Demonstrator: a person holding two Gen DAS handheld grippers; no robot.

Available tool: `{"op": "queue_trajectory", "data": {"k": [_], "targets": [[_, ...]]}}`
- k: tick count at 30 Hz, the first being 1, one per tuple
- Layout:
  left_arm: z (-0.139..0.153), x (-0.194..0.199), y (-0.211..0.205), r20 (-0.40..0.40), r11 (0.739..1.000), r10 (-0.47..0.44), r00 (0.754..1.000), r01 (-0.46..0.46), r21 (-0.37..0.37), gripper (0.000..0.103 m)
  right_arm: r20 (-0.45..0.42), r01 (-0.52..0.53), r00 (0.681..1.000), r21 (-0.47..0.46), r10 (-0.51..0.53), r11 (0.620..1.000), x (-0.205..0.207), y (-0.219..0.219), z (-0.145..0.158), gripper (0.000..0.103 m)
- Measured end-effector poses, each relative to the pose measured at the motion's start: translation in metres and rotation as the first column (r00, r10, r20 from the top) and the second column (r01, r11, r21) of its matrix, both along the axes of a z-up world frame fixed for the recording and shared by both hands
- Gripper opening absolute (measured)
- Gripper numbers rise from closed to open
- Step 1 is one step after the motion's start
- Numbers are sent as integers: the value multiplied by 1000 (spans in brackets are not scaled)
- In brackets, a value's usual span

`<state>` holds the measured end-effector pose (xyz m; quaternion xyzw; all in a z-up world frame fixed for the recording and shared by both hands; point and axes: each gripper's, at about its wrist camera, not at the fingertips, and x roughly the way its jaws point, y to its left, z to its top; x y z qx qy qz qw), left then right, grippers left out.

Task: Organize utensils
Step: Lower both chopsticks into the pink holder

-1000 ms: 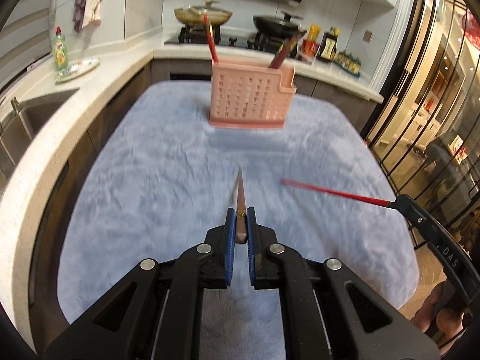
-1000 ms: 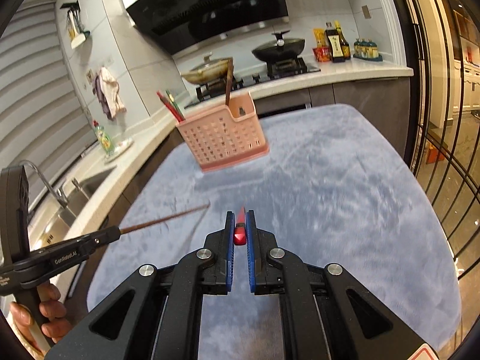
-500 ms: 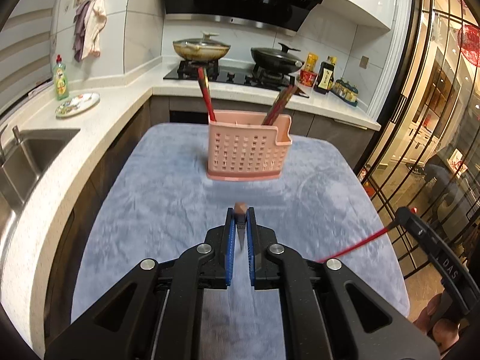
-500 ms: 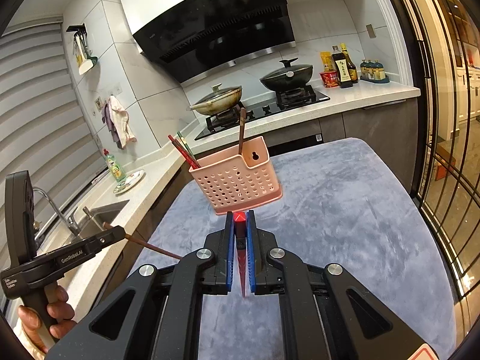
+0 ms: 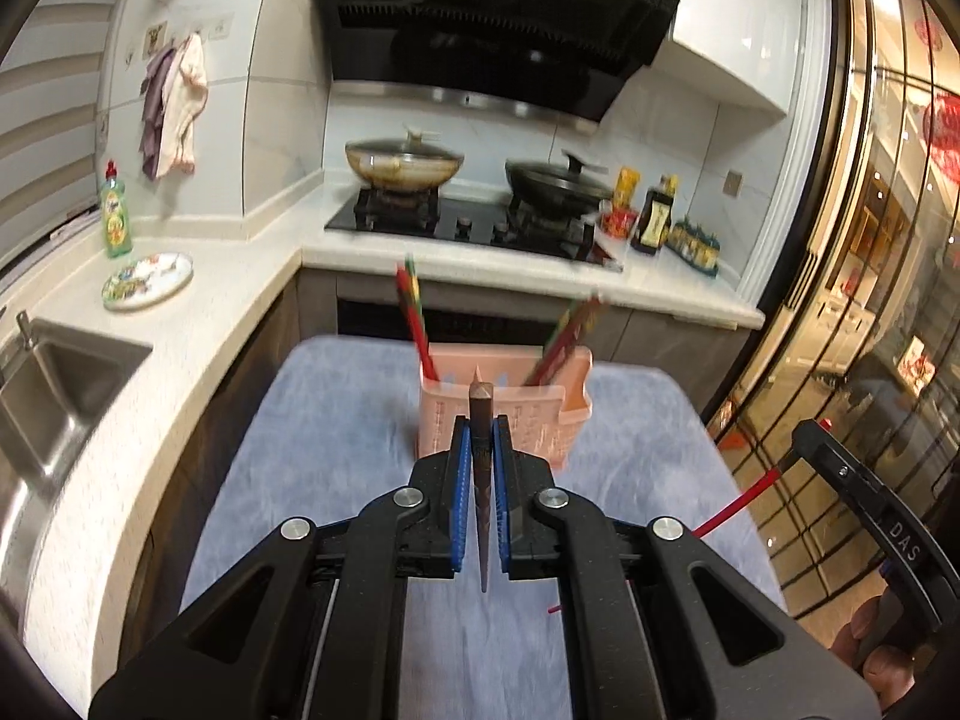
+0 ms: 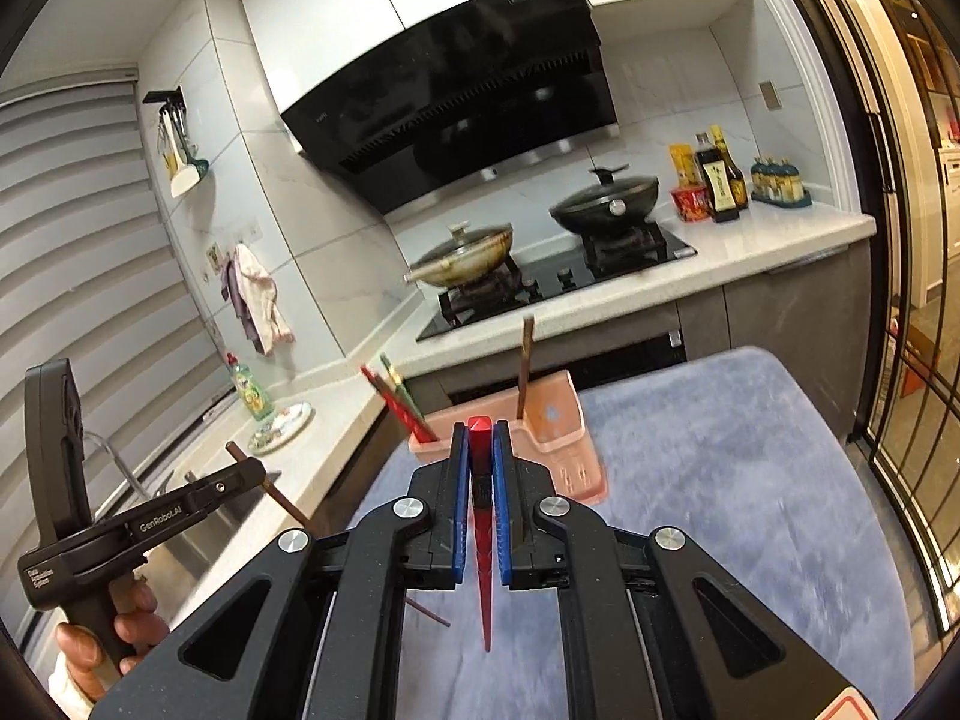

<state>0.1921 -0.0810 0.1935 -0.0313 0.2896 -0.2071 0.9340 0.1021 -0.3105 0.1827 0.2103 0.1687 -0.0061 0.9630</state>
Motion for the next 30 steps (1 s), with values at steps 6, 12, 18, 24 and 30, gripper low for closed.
{"op": "queue_trajectory", "data": {"k": [6,12,18,24,30], "targets": [[43,39,-5,95,998,48,994,-44,-45,7,87,45,995,-5,-45,999,48,-14,37,7],[66,75,-15,169,995,88,982,-79,-58,7,144,88,985,27,-91,996,97,-34,60,7],[59,107,-25,167,994,102,981,-93,-60,7,132,118,984,33,-121,992,138,-41,55,7],[30,129,-33,117,995,98,988,-93,-44,7,67,119,990,34,-121,992,163,-44,25,7],[2,142,-39,64,995,95,993,-93,-21,7,-2,102,995,36,-102,994,179,-40,-9,7]]}}
